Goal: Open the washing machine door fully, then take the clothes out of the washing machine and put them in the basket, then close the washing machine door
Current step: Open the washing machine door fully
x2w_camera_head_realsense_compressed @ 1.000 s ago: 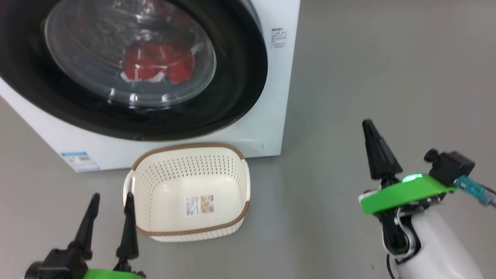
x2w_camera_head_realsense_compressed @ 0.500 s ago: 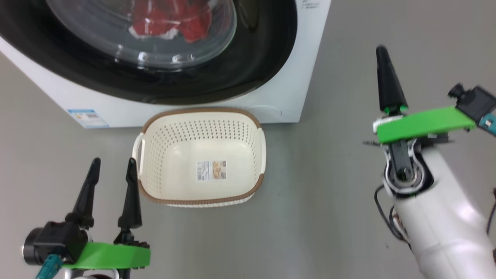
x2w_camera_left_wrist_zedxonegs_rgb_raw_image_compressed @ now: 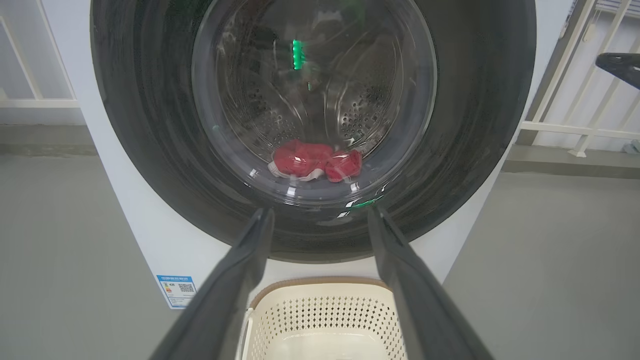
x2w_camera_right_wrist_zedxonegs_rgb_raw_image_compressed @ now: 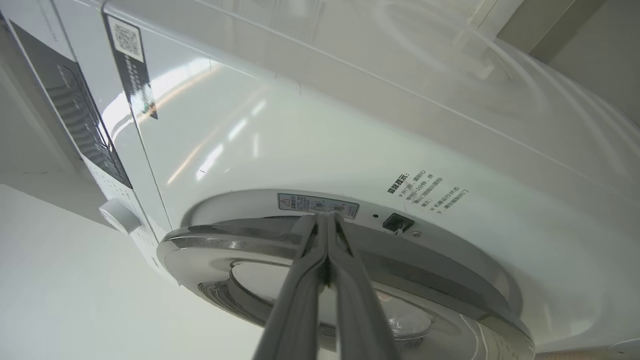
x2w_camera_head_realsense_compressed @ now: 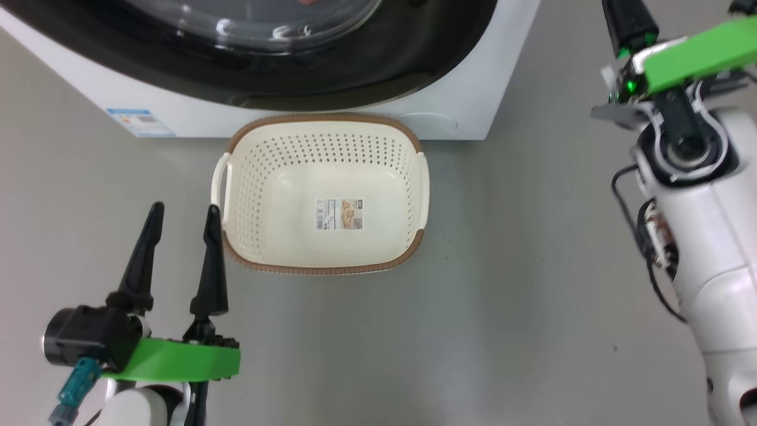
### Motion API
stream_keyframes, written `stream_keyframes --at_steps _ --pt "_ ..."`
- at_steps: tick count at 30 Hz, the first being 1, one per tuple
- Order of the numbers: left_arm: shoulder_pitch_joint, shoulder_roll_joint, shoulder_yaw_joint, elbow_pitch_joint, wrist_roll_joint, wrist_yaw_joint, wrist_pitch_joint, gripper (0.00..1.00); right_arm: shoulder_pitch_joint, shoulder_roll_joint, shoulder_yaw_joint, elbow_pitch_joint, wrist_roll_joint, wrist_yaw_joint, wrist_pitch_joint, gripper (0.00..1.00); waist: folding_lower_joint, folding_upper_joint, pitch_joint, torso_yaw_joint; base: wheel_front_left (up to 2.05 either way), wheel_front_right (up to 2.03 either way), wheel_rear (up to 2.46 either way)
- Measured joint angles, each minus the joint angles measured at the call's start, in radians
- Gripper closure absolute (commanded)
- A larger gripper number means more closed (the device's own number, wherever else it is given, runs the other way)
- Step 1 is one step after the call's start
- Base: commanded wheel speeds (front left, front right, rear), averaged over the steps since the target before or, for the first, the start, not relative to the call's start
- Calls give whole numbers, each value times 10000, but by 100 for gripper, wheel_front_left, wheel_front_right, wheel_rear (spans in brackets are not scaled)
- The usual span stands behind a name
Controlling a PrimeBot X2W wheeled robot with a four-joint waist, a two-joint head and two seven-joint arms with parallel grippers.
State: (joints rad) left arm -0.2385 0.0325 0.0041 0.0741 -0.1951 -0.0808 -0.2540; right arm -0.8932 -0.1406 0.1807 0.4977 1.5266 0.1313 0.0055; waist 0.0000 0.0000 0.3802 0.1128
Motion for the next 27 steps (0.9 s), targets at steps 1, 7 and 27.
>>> stream_keyframes --at_steps 1,7,27 --pt "-60 0 -21 33 0 -2 0 0 -161 -38 -8 107 171 0 259 100 0 1 61 47 0 0 0" --pt "-197 -4 -98 115 -88 -8 0 0 -1058 -226 -113 861 1091 -2 1785 100 0 0 364 316 0 0 0" --pt "-785 -19 -445 330 -194 -90 0 0 -3340 -731 -428 2886 1891 -12 4688 100 0 0 1213 1121 0 0 0"
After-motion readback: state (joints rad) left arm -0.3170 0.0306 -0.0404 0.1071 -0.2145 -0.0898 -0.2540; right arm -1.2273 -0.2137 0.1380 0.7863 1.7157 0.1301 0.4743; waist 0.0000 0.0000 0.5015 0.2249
